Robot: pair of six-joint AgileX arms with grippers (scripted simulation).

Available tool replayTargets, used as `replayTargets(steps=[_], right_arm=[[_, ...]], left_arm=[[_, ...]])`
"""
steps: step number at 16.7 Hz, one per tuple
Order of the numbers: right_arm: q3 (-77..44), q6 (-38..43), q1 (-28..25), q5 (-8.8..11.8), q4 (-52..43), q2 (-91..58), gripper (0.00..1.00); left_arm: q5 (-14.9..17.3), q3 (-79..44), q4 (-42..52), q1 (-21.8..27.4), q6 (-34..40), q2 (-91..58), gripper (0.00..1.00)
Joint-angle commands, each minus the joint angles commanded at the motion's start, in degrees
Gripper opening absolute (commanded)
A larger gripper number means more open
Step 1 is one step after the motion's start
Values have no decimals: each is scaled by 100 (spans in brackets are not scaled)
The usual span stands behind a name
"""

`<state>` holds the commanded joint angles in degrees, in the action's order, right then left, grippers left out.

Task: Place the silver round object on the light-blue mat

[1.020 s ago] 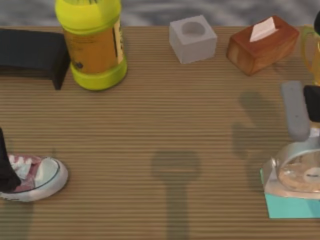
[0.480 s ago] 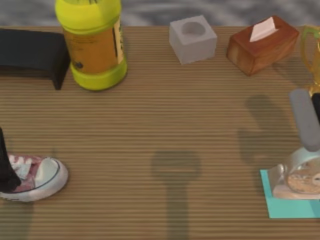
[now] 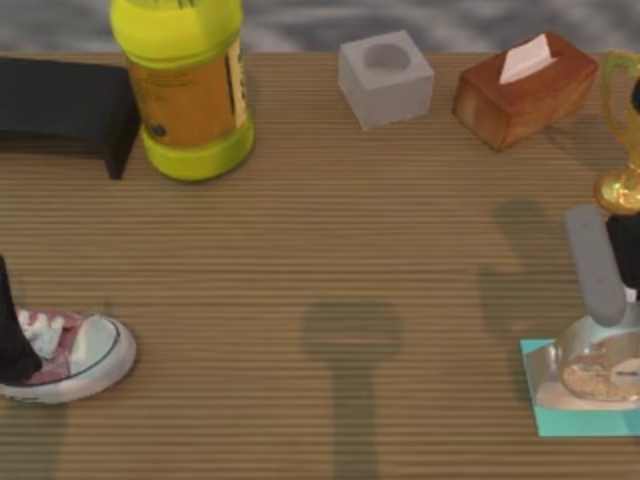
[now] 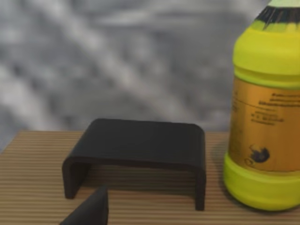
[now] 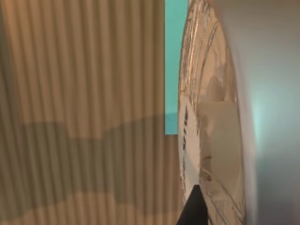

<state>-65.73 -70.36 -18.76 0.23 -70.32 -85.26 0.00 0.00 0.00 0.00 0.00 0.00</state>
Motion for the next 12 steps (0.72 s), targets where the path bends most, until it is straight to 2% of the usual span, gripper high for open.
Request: replayTargets(steps=[2, 12], right_arm=[[0, 0, 0, 0, 0, 0, 0], [0, 0, 0, 0, 0, 0, 75]], left_arm=[[0, 0, 0, 0, 0, 0, 100], [0, 0, 0, 0, 0, 0, 100]])
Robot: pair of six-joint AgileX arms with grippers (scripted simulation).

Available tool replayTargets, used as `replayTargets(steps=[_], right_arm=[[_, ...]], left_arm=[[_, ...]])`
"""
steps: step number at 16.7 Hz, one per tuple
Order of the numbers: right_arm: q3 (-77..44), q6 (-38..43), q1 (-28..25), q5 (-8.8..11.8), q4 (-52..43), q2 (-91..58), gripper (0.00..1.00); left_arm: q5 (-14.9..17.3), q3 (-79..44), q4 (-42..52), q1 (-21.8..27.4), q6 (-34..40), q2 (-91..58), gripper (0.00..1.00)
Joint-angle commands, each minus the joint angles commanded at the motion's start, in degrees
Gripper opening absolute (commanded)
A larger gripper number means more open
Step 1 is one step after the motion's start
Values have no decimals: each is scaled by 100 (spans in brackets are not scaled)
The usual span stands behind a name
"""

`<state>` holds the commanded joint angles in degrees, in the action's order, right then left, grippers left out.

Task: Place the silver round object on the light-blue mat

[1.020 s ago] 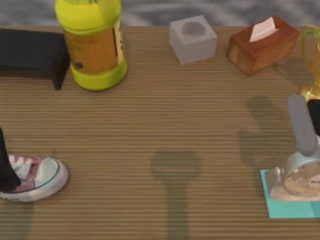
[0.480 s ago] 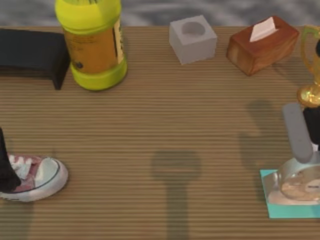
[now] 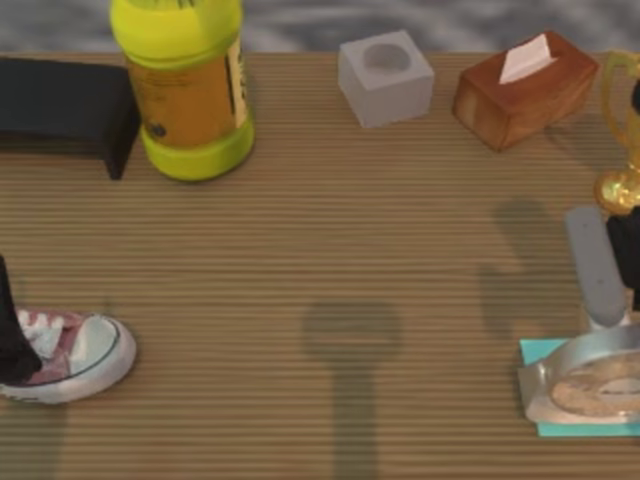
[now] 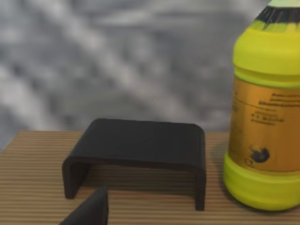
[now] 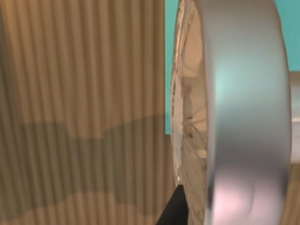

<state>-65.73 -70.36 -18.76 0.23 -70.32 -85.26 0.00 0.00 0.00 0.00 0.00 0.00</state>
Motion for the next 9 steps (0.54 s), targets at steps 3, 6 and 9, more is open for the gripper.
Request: replayTargets(steps=[3, 6, 9], right_arm=[[0, 0, 0, 0, 0, 0, 98], [0, 0, 0, 0, 0, 0, 100], [0, 0, 0, 0, 0, 0, 100]], left_arm=[[0, 0, 0, 0, 0, 0, 100], [0, 0, 0, 0, 0, 0, 100], [0, 0, 0, 0, 0, 0, 100]])
